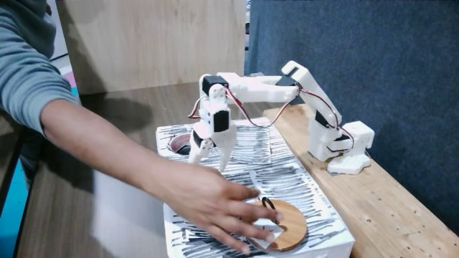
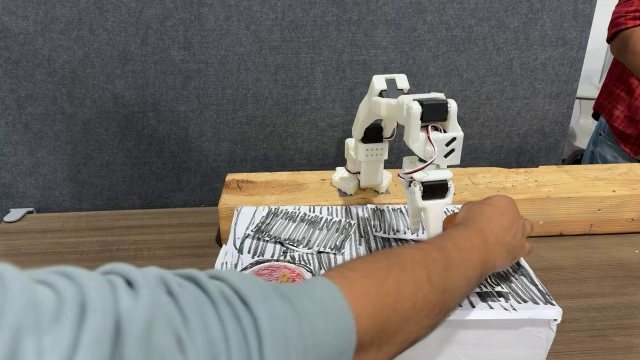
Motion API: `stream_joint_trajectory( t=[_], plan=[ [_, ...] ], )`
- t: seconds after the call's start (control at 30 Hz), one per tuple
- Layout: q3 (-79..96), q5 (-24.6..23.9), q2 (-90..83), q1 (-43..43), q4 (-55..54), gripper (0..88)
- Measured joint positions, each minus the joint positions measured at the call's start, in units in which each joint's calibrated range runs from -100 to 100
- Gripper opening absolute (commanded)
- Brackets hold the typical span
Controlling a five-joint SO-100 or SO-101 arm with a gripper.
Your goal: Pick the brown debris from the hole.
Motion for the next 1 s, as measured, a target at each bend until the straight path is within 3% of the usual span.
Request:
stream_joint_trajectory(
  t=[0.1, 0.27, 0.53, 0.6, 0.73, 1.0],
  plan=[
    [3.15, 1.71, -2.35, 1.72, -2.39, 29.7],
    [38.74, 13.53, -34.64, 7.93, -25.02, 29.7],
    [117.21, 15.86, -105.51, 7.85, -29.29, 29.7],
    [130.25, 15.86, -122.07, 8.08, -29.29, 29.7],
    [137.44, 15.86, -132.91, 8.08, -29.55, 30.1],
    [138.07, 15.86, -135.01, 8.08, -29.55, 29.7]
  ],
)
